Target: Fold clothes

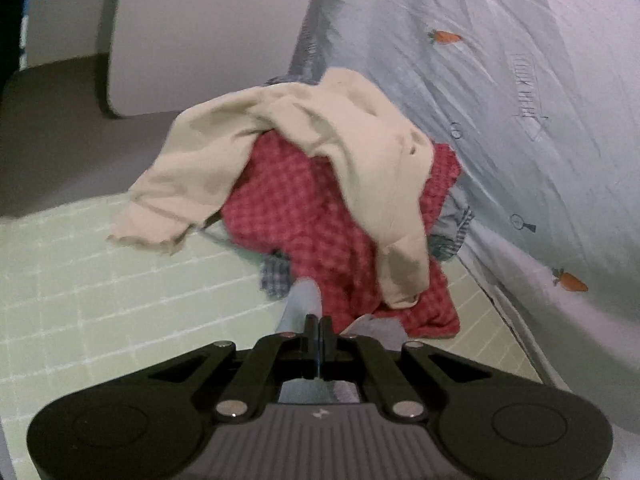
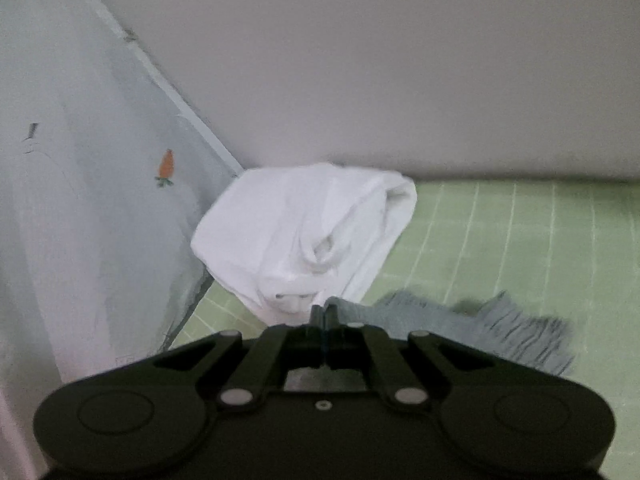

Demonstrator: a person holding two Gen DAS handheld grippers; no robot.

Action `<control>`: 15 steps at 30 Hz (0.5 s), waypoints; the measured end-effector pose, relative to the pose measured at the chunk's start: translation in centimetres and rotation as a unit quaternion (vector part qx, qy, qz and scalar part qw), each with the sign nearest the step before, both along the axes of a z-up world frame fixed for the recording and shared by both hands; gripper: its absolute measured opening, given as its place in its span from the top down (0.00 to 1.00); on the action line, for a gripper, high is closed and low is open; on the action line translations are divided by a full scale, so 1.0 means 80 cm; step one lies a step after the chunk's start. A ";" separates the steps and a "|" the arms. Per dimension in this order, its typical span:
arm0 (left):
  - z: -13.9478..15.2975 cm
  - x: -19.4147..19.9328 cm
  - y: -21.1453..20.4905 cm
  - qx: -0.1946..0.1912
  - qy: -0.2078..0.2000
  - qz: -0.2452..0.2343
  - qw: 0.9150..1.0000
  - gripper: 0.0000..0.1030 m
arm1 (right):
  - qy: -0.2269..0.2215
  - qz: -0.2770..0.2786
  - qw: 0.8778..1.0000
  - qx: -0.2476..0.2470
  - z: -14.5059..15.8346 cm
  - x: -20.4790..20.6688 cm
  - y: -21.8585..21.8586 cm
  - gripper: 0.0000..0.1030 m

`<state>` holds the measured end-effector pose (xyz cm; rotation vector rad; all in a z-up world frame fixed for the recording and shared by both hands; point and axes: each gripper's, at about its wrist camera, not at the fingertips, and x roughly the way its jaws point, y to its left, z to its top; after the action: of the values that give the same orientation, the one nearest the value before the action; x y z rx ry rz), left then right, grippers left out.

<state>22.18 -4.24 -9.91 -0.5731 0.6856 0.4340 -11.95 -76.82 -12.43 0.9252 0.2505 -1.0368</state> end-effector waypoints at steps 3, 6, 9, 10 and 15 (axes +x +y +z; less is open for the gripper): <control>0.006 0.024 -0.006 0.010 -0.005 -0.002 1.000 1.00 | 0.010 0.010 1.000 -0.012 0.008 0.021 -0.014 1.00; -0.006 0.057 -0.021 0.021 0.000 -0.014 1.000 1.00 | 0.007 0.012 1.000 -0.011 0.005 0.036 -0.033 1.00; -0.033 0.090 -0.037 0.019 0.026 -0.016 0.999 1.00 | 0.026 0.015 1.000 0.003 -0.015 0.059 -0.048 1.00; -0.038 0.098 -0.040 0.011 0.030 -0.014 0.999 1.00 | 0.030 0.018 0.999 0.009 -0.021 0.065 -0.052 1.00; -0.046 0.129 -0.053 0.017 0.031 -0.022 0.999 1.00 | 0.029 0.030 0.999 0.025 -0.034 0.090 -0.066 1.00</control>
<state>32.48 -8.44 -13.59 -0.5139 0.7465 0.4232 -4.78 -82.10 -15.17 0.9277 0.3517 -1.0057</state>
